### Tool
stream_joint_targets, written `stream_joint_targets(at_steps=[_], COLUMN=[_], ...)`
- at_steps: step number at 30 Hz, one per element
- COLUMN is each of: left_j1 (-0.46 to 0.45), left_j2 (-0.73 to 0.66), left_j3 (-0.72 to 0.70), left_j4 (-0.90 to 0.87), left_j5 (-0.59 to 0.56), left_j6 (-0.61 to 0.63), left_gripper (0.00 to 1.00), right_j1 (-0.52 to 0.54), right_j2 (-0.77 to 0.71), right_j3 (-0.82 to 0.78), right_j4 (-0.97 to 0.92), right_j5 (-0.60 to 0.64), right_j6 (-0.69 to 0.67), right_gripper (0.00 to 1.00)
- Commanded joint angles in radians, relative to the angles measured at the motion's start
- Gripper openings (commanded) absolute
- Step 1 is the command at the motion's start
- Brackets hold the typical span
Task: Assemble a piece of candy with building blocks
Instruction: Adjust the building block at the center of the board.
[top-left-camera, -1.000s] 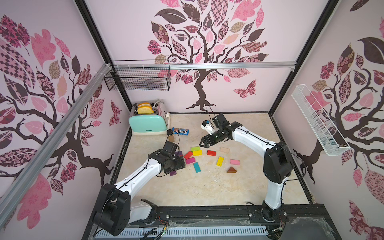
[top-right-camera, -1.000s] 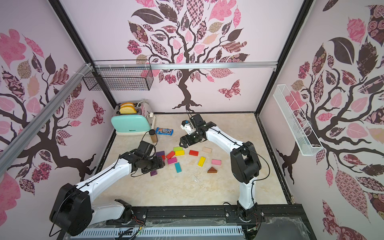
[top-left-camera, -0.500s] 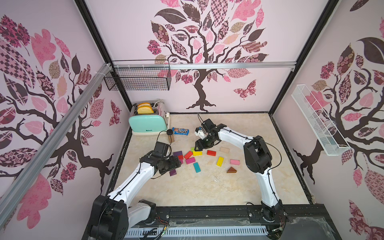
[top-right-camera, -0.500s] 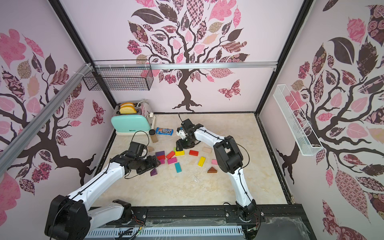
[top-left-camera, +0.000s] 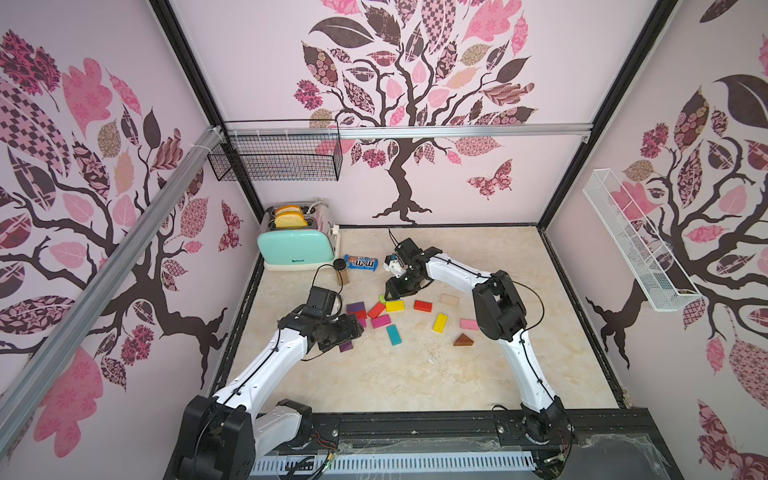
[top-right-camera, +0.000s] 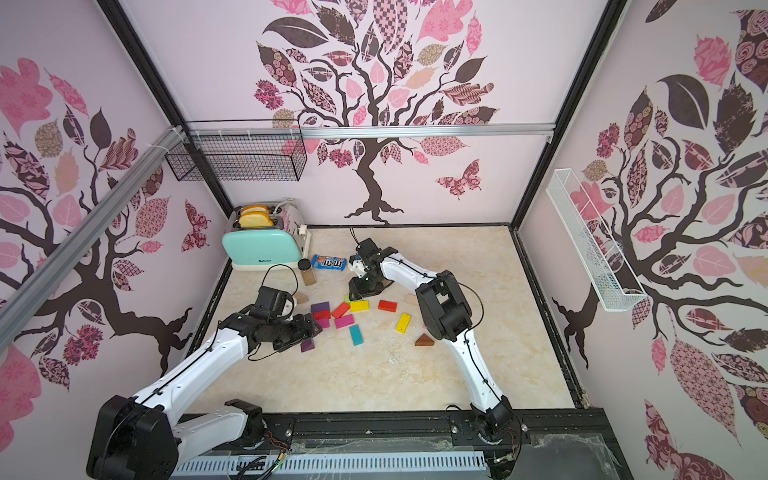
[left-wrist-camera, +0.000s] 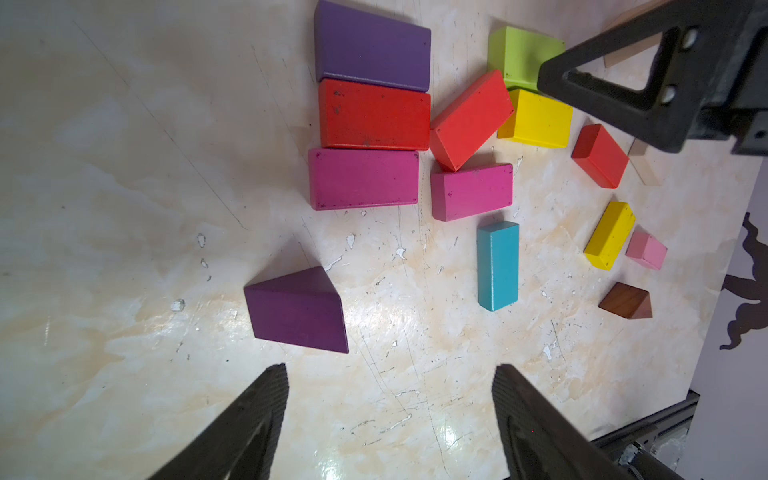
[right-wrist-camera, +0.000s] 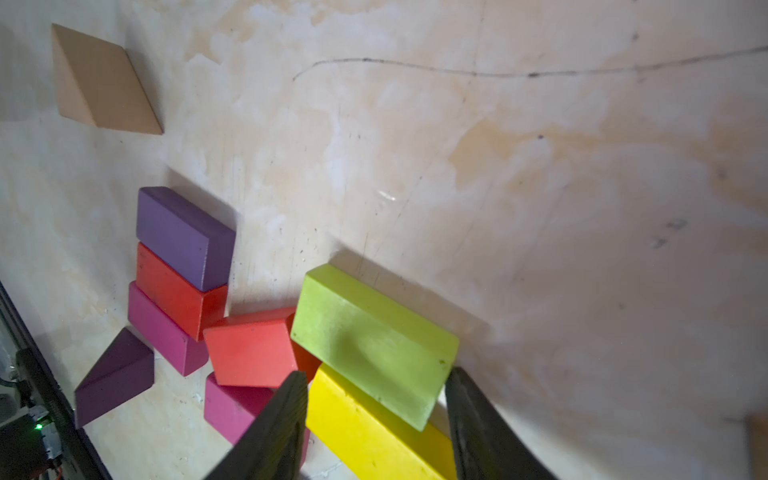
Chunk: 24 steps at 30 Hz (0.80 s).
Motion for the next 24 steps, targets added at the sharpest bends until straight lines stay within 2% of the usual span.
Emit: stream_joint_targets(at_steps=[1,4,18,24], left_j1=[0.004,0.006,0.006,0.008], left_j2=[-0.016,-0.013,-0.028,-0.026], left_j3=[-0.003,-0.004,-0.012,-0.015], left_j4=[0.01,0.013,0.007,0.016], left_j5=[0.004,0.002,0.0,-0.001], left_j6=[0.008,0.007,-0.002,-0.005], left_gripper=[0.82,0.82,0.81,0.81], right_j1=[0.015,0.021,0.032,0.041], right_j2=[0.017,0.024,0.138,0.095], right_j3=[0.032,0.035,0.151,0.069], right_j4=[-0.023,-0.011,-0.02,0.028], right_j5=[0.014,0.012,0.018,-0.009], right_j6=[-0.005,-0.001,-0.018,-0.062], right_gripper=[0.48,0.44,0.43,0.43])
